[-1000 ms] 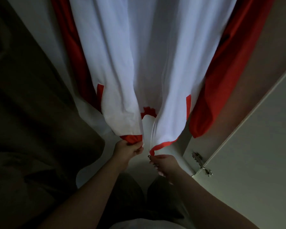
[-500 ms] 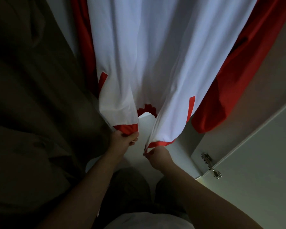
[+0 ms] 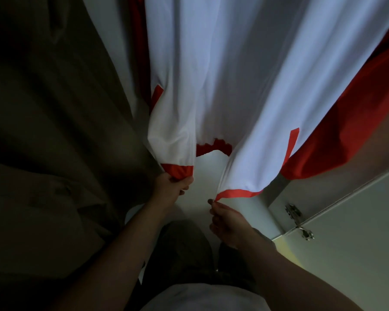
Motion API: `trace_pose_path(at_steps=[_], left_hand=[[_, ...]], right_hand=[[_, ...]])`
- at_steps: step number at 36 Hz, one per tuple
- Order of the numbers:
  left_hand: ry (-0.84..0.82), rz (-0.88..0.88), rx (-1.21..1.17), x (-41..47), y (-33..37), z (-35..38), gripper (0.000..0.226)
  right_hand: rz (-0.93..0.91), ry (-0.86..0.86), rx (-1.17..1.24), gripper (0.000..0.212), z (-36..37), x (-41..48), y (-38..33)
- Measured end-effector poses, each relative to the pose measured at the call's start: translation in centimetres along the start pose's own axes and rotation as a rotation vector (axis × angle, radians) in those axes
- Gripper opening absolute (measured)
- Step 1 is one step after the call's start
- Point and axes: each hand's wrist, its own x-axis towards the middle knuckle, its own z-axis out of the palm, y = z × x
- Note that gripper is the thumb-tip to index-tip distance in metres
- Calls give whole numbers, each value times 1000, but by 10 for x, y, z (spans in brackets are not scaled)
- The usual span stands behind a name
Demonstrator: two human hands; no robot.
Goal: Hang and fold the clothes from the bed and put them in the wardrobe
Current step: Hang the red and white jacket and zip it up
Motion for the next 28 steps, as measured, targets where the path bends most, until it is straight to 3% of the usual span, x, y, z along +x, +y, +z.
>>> trace_pose_path(at_steps=[11,18,28], left_hand=[[106,42,29,1,-6,12,24],[165,188,47,2,-1,10,27],[147,158,49,1,-3,11,28]], right_hand=[[-29,142,-32,22,20,7,-1],[-117,279,-331,24,42,10,-11],[-22,425,-239,27,30,15,-11]])
